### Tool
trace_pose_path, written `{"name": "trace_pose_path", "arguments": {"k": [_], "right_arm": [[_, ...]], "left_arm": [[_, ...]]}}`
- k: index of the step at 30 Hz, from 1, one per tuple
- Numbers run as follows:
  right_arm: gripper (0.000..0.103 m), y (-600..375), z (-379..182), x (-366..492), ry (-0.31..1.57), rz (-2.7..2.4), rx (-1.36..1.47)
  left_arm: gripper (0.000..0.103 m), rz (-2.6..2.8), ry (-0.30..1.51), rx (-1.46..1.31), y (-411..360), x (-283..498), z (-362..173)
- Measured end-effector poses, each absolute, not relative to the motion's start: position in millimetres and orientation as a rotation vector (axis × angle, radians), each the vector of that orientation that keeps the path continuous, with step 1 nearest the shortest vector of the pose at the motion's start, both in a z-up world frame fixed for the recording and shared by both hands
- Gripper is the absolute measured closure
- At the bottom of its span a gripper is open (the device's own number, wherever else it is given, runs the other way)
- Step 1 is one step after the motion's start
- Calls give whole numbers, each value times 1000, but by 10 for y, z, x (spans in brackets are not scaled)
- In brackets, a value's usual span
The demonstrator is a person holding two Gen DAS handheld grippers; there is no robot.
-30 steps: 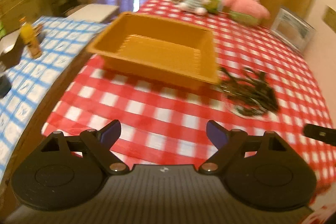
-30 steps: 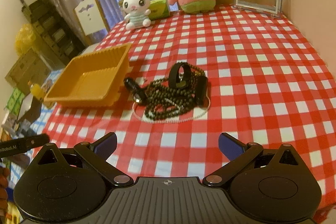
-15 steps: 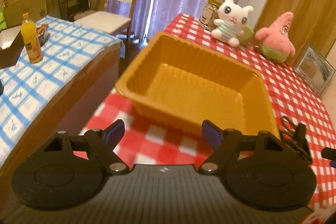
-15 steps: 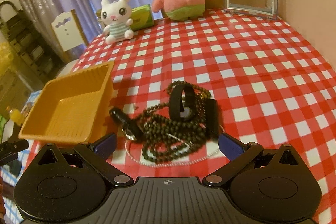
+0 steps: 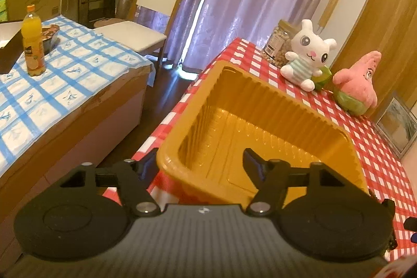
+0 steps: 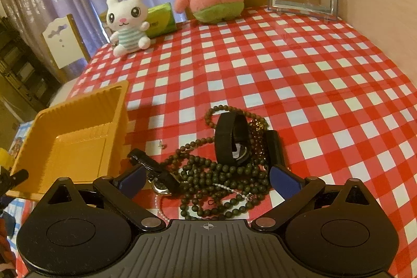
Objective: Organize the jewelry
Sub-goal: 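Grasp the rim of the orange tray with the left gripper and tilt it, then grasp a black watch from the jewelry pile with the right gripper while the left holds the tray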
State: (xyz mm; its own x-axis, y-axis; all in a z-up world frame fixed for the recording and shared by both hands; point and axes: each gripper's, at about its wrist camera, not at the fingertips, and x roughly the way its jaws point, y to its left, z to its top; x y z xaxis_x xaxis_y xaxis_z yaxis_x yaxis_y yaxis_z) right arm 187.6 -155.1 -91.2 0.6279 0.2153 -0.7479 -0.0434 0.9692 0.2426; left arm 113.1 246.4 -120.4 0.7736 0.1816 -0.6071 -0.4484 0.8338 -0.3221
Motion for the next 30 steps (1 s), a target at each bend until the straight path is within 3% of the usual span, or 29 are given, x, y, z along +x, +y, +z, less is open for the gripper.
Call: {"name": "trace_pose_path", "arguments": {"k": [7, 15, 18, 19, 20, 24, 30], "right_arm": [[9, -1551, -960, 1895, 890, 129, 202], [10, -1594, -1005, 1882, 911, 116, 198], [10, -1602, -1025, 1870, 916, 114, 194], [11, -1602, -1032, 1864, 915, 115, 194], [13, -1605, -1040, 1864, 916, 118, 193], [20, -1596, -1054, 1862, 908, 137, 192], [42, -1503, -1061, 1889, 883, 237, 181]], "left_arm": [[58, 367, 578, -435, 2412, 1224, -1275], [59, 394, 551, -463, 2414, 1286, -1357], [74, 391, 537, -419, 2373, 1312, -1304], [85, 391, 536, -410, 2371, 1315, -1293], [88, 391, 539, -404, 2378, 1311, -1290], [89, 373, 538, -388, 2399, 1266, -1262], [91, 334, 536, -375, 2533, 1167, -1148]]}}
